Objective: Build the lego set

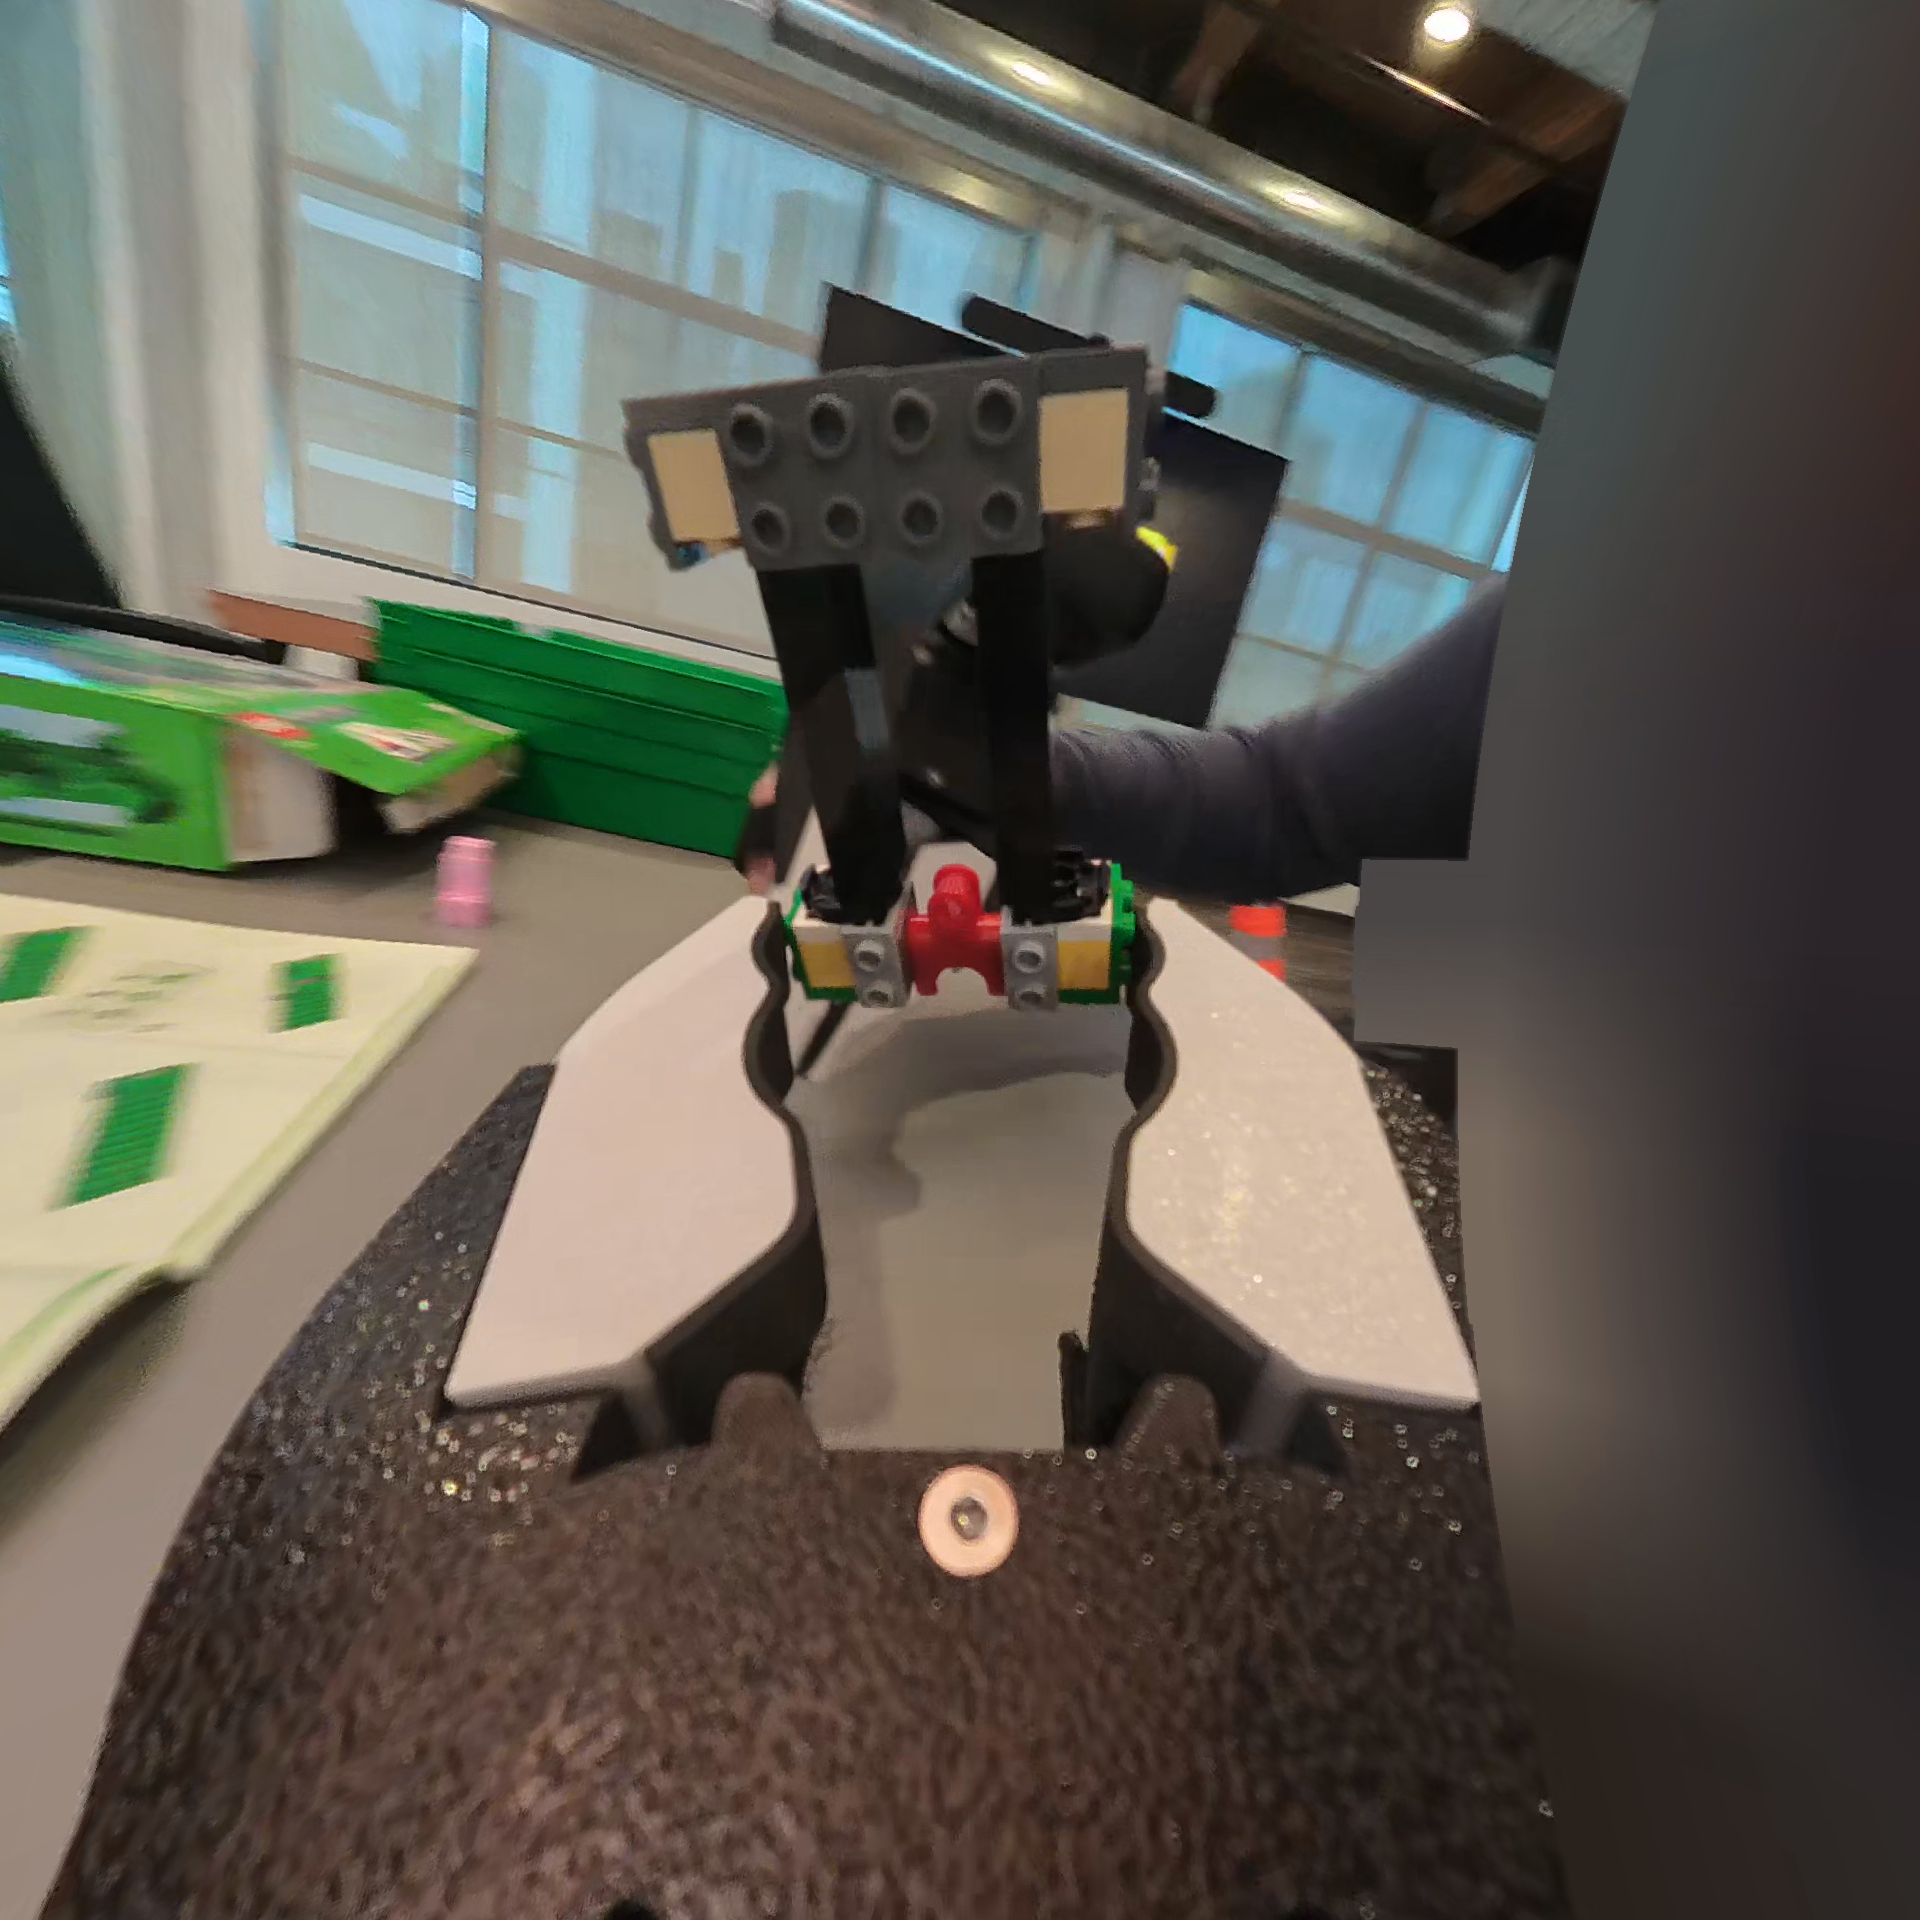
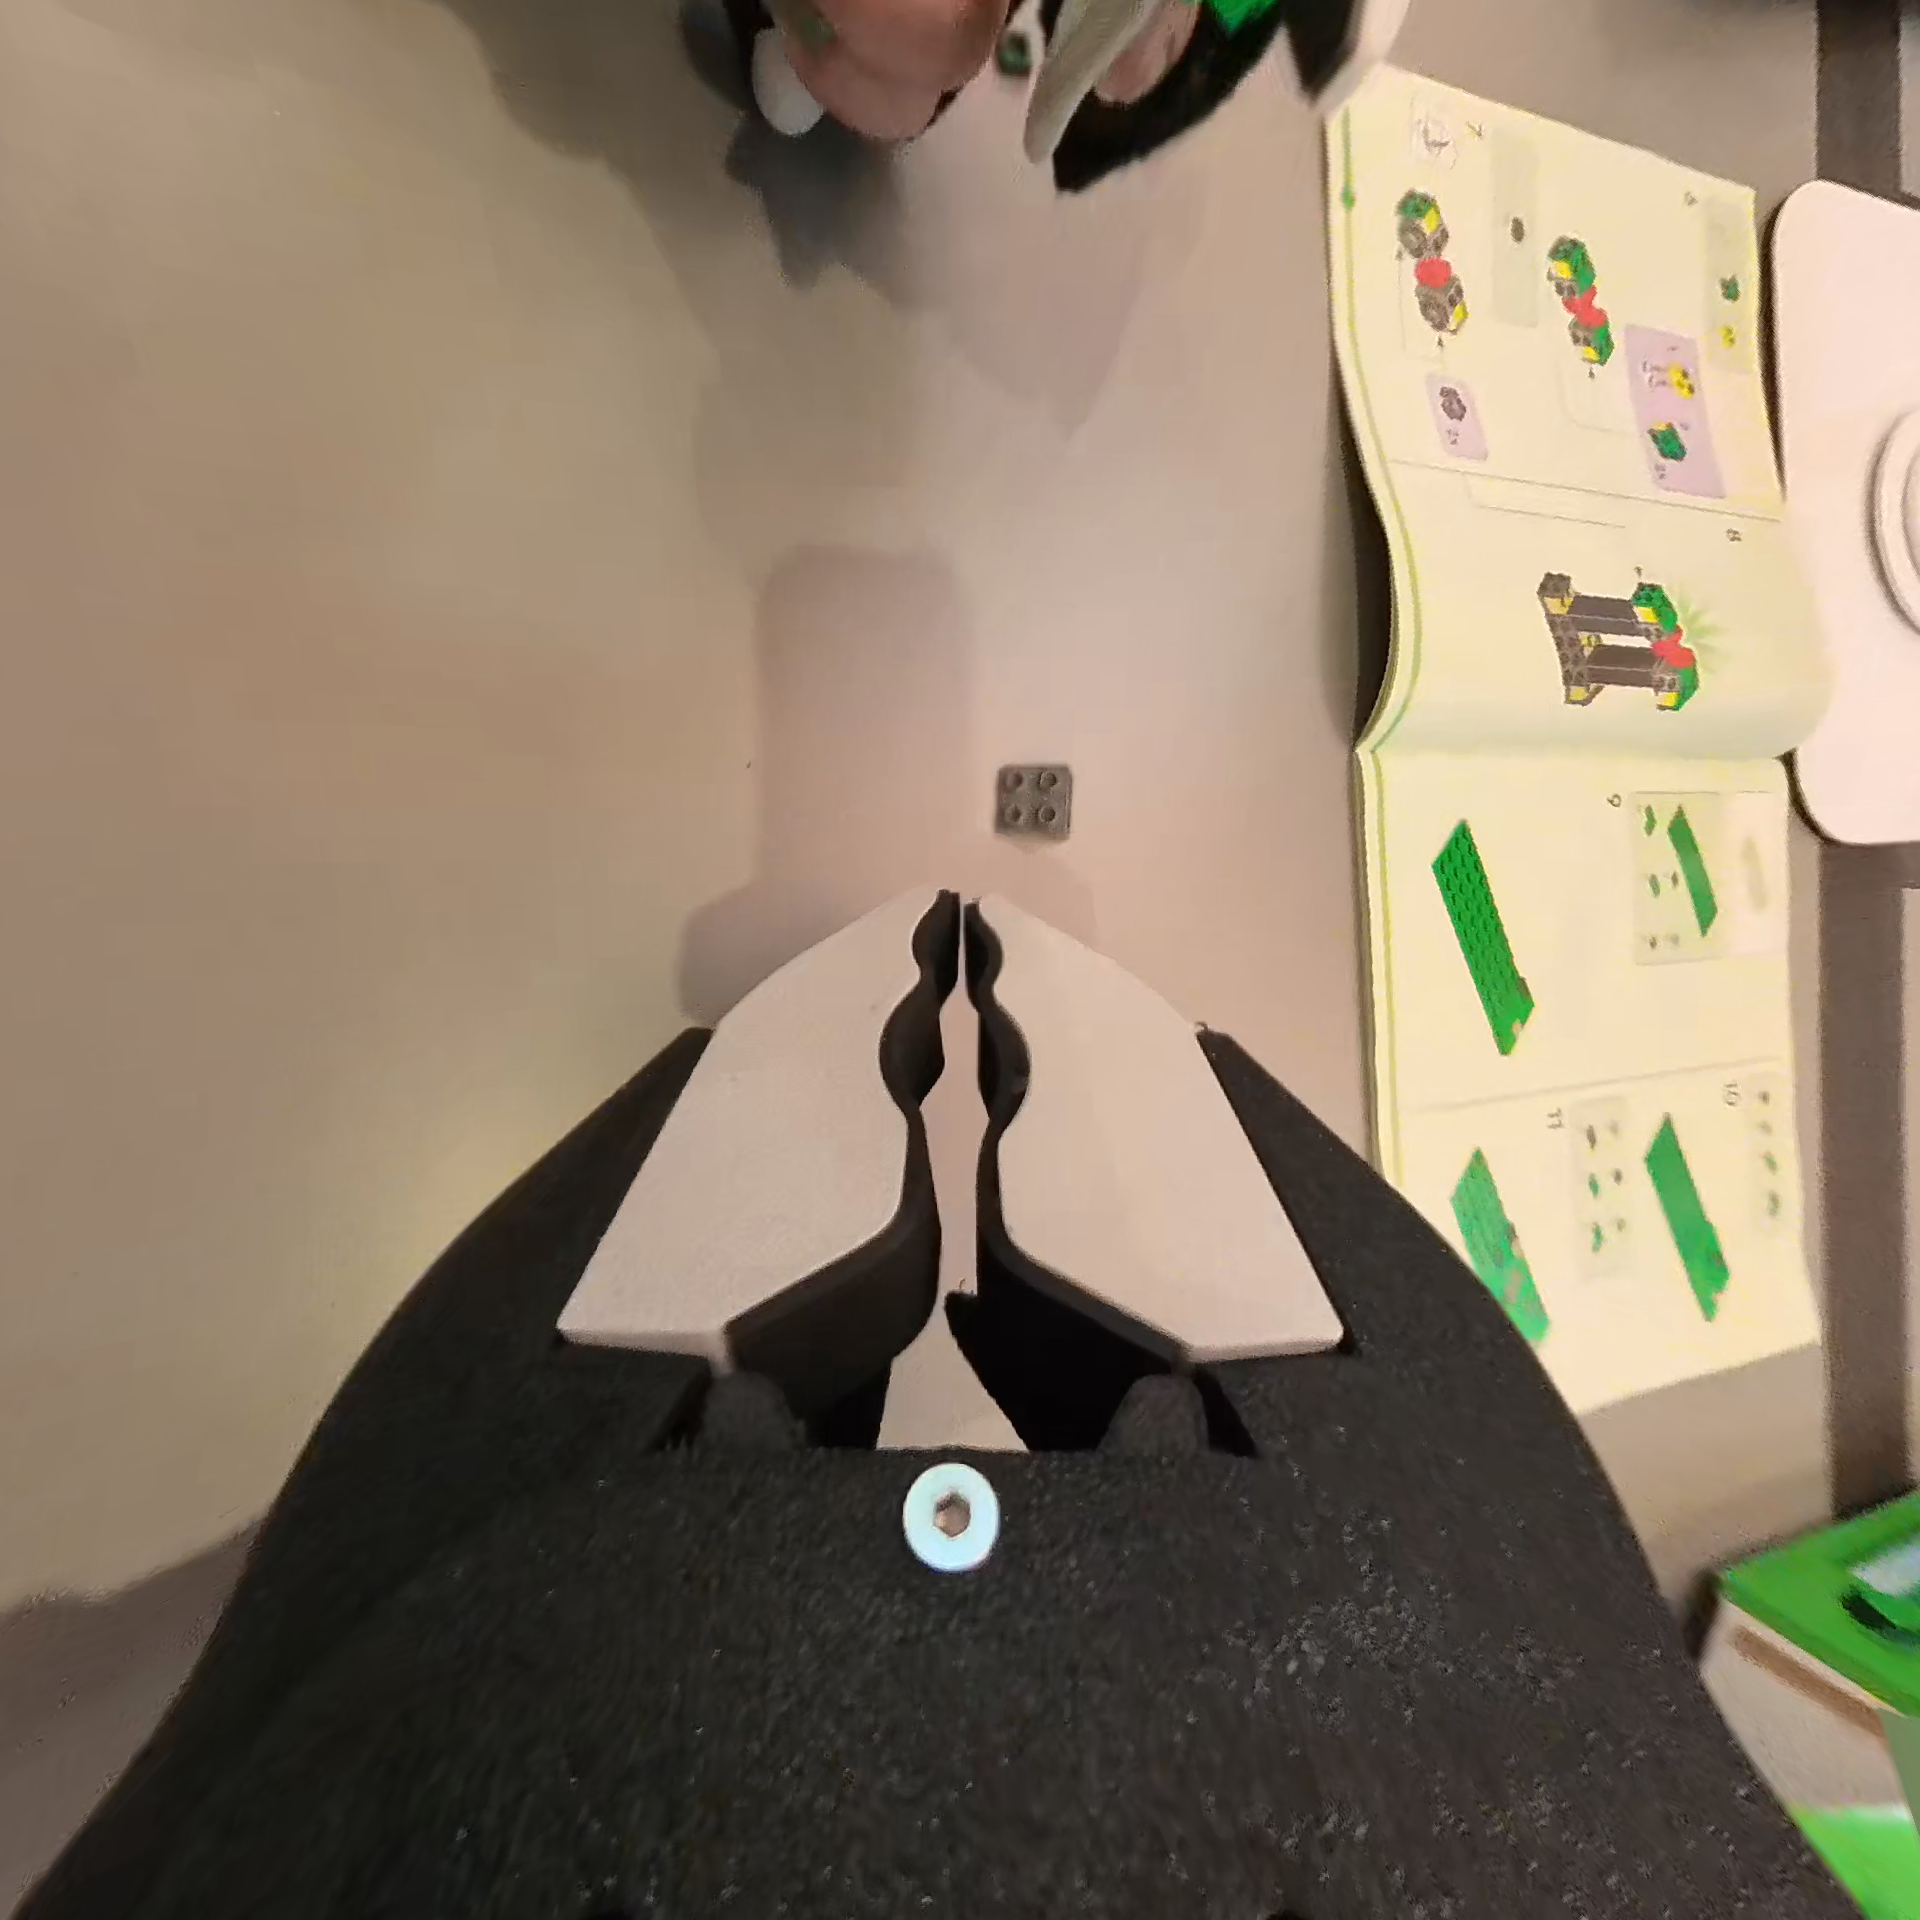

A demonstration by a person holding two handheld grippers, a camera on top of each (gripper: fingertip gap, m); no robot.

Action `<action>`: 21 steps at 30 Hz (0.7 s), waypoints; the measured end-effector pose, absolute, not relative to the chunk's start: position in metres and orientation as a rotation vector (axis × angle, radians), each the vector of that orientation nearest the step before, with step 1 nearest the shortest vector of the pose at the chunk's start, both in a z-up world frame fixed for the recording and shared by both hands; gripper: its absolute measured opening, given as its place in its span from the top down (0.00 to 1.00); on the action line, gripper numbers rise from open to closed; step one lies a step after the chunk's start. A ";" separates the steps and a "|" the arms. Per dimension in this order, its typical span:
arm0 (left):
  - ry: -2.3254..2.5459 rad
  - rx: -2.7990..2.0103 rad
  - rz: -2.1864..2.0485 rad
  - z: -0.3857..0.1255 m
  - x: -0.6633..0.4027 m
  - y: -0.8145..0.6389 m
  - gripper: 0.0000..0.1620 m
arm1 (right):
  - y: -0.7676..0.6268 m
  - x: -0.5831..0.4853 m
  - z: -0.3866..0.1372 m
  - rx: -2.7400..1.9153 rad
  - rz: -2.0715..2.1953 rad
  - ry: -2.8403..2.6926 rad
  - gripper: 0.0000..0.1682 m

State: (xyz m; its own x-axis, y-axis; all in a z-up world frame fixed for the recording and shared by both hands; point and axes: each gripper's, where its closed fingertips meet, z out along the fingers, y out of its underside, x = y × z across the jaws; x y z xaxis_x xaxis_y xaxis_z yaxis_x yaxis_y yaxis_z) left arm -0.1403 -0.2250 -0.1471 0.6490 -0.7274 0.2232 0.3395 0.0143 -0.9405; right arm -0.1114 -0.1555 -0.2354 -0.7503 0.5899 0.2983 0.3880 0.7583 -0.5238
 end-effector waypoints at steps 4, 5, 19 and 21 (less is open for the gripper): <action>0.304 -1.288 -0.830 -0.144 -0.161 -0.228 0.62 | -0.157 -0.133 -0.247 -0.788 0.636 -2.483 0.95; 0.301 -1.285 -0.832 -0.144 -0.162 -0.228 0.62 | -0.157 -0.138 -0.250 -0.822 0.638 -2.481 0.94; 0.331 -1.318 -0.826 -0.149 -0.155 -0.225 0.62 | -0.161 -0.148 -0.256 -1.496 0.637 -1.938 0.95; 0.332 -1.318 -0.826 -0.149 -0.155 -0.224 0.62 | -0.160 -0.149 -0.258 -1.516 0.622 -1.927 0.95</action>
State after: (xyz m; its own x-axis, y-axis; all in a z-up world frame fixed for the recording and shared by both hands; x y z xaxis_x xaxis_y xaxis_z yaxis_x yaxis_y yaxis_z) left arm -0.1547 -0.2244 -0.1494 0.6804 -0.6956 0.2305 0.3434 0.0248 -0.9389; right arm -0.1485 -0.1601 -0.2579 -0.1654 0.9716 0.1695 0.6892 0.2368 -0.6848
